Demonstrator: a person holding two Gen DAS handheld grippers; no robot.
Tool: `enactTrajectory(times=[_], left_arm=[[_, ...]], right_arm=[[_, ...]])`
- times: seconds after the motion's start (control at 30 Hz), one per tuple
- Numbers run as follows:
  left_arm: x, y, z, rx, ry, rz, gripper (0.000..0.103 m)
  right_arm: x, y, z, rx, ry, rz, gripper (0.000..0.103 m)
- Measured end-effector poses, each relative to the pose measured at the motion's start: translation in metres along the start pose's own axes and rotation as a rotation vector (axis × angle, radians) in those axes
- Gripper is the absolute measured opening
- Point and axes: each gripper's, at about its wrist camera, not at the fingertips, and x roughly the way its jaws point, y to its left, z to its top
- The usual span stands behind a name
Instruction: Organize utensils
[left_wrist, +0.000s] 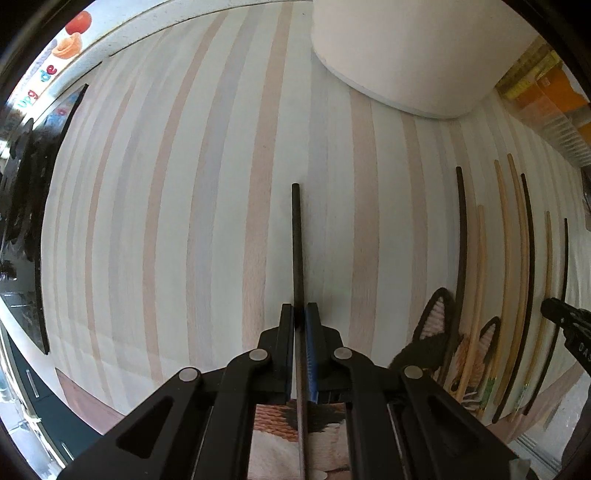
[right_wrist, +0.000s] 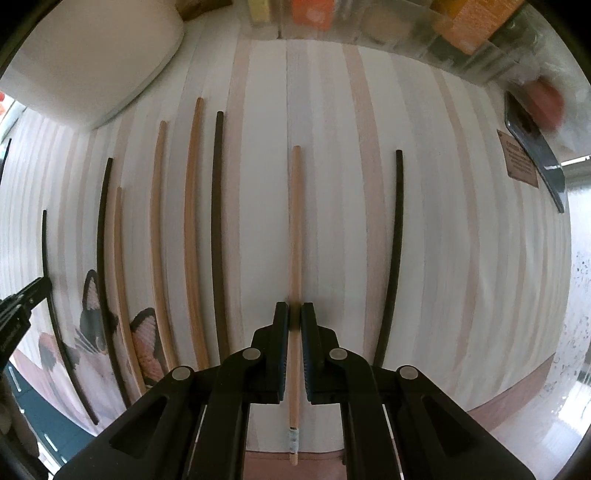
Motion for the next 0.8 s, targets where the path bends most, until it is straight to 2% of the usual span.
enactTrajectory(times=[0.13, 0.27, 0.43, 0.6, 0.8], left_arm=[[0.001, 0.002, 0.008, 0.024, 0.009, 0.005, 0.004], [0.003, -0.011, 0.012, 0.063, 0.01, 0.041, 0.004], [0.005, -0.019, 0.01, 0.076, -0.015, 0.068, 0.004], [-0.007, -0.02, -0.003, 0.059, -0.072, 0.068, 0.003], [-0.044, -0.013, -0.018, 0.042, -0.183, 0.056, 0.003]], right_arm=[[0.004, 0.003, 0.013, -0.036, 0.037, -0.006, 0.008], [0.007, 0.006, 0.025, -0.06, 0.075, -0.006, 0.008], [0.011, 0.012, 0.035, -0.068, 0.089, -0.007, 0.008], [0.008, 0.008, 0.031, -0.037, 0.027, 0.02, 0.007], [-0.023, 0.006, 0.021, 0.002, -0.103, 0.053, 0.007]])
